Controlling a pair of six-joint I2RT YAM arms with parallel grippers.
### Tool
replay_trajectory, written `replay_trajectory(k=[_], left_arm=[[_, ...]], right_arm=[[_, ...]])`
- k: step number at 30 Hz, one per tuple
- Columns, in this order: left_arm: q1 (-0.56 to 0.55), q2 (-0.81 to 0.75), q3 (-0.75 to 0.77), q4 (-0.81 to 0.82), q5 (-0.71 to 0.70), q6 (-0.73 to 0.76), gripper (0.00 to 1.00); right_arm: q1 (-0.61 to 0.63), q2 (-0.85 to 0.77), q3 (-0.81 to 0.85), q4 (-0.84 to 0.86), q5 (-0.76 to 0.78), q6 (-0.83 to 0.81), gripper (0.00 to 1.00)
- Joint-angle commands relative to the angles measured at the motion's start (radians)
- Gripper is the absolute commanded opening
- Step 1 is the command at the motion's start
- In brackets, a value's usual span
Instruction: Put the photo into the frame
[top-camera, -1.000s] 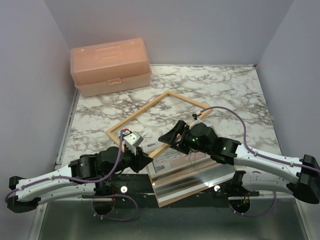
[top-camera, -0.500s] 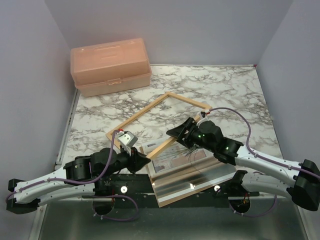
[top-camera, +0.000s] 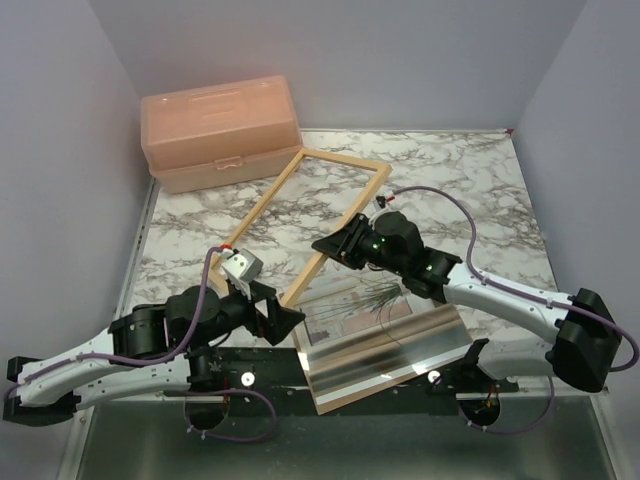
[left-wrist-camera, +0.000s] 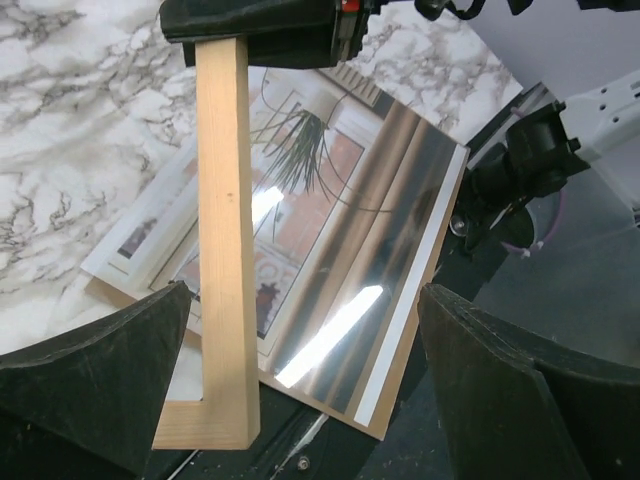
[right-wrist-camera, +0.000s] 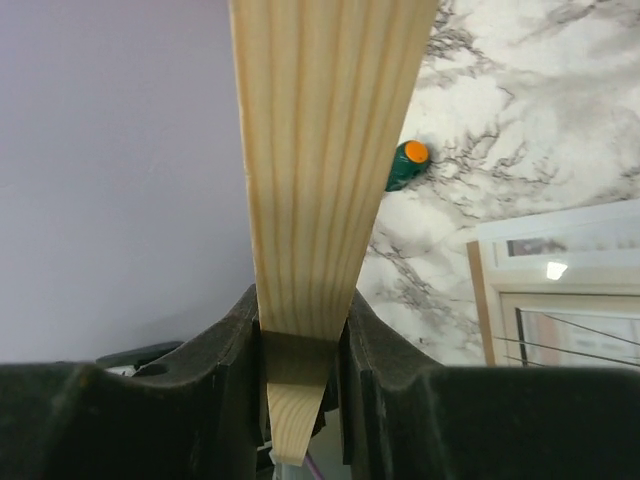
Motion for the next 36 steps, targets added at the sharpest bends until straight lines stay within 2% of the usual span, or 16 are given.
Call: replay_trajectory(k=[1, 6, 12, 22, 30, 36], left_arm=[[-0.003, 0.036, 0.101, -0.104, -0.071, 0.027, 0.98], [-0.003, 0.042, 0.177, -0.164, -0.102, 0.021, 0.99], [-0.002, -0.024, 0.241, -0.208, -0.141, -0.011, 0.98], [-0.002, -0.145, 0.197, -0.145, -0.133, -0.023, 0.99], [-0.003, -0.1, 0.184, -0.174, -0.117, -0.055, 0.98], [-0.003, -0.005, 0.227, -0.184, -0.097, -0.074, 0.99]], right_arm=[[-0.013, 0.05, 0.139, 0.051, -0.07, -0.112, 0.03], [-0.025, 0.08, 0.254, 0.002, -0.101, -0.157, 0.01], [-0.038, 0.027, 0.405, -0.229, -0.067, -0.237, 0.01], [-0.044, -0.096, 0.669, -0.571, 0.04, -0.343, 0.01], [-0.044, -0.115, 0.842, -0.881, 0.135, -0.408, 0.01], [-0.044, -0.073, 0.966, -1.106, 0.197, -0.456, 0.01]])
